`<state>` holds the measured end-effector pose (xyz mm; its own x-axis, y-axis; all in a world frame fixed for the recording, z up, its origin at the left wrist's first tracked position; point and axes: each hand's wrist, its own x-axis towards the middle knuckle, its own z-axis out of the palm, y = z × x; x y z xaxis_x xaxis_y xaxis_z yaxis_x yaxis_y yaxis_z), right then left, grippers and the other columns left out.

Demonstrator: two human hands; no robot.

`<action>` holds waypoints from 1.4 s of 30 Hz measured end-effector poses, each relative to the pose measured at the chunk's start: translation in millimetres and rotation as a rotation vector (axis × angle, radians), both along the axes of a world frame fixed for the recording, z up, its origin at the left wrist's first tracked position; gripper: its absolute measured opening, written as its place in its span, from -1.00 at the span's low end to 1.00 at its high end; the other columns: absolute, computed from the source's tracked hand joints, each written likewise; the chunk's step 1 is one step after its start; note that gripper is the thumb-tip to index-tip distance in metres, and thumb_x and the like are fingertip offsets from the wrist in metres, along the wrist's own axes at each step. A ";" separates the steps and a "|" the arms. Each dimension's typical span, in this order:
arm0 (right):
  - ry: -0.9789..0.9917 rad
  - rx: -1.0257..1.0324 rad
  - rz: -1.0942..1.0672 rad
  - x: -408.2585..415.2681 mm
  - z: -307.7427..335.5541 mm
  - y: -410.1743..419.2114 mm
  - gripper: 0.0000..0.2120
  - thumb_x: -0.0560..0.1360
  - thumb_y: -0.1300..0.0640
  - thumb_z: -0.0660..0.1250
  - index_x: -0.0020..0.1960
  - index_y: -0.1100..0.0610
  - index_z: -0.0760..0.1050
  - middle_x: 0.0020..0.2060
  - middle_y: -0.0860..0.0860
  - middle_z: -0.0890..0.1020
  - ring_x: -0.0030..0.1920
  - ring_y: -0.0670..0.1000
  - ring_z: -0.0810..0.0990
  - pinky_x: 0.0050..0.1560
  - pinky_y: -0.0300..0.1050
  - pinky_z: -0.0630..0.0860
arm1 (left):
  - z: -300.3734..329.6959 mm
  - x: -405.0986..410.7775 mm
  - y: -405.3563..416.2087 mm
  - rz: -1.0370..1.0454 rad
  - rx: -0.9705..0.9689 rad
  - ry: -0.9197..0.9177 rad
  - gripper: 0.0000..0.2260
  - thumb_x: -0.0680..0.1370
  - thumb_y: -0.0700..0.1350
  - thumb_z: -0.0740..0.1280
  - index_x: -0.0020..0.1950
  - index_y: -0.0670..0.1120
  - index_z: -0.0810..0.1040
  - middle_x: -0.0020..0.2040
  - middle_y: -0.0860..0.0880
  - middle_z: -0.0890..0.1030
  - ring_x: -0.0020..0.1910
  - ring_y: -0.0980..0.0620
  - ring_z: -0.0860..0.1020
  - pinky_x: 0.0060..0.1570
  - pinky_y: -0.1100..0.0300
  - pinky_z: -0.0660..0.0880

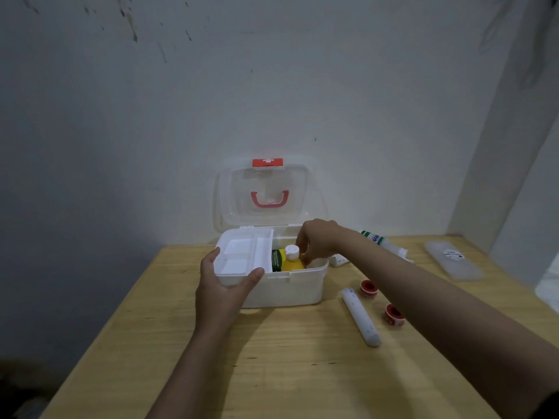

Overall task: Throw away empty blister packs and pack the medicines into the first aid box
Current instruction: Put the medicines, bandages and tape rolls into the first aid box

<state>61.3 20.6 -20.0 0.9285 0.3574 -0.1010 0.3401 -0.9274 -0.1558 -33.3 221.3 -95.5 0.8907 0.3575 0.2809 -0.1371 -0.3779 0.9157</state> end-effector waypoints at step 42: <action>0.432 0.362 -0.232 9.5 17.7 18.2 -0.65 0.45 0.34 0.38 0.23 0.19 0.55 0.02 0.11 0.65 0.02 0.06 0.66 0.13 -0.07 0.59 | -4.8 2.9 -0.1 0.014 0.010 -0.008 -0.18 0.24 0.14 0.53 0.41 0.11 0.21 0.40 -0.01 0.32 0.33 -0.04 0.32 0.09 0.03 0.50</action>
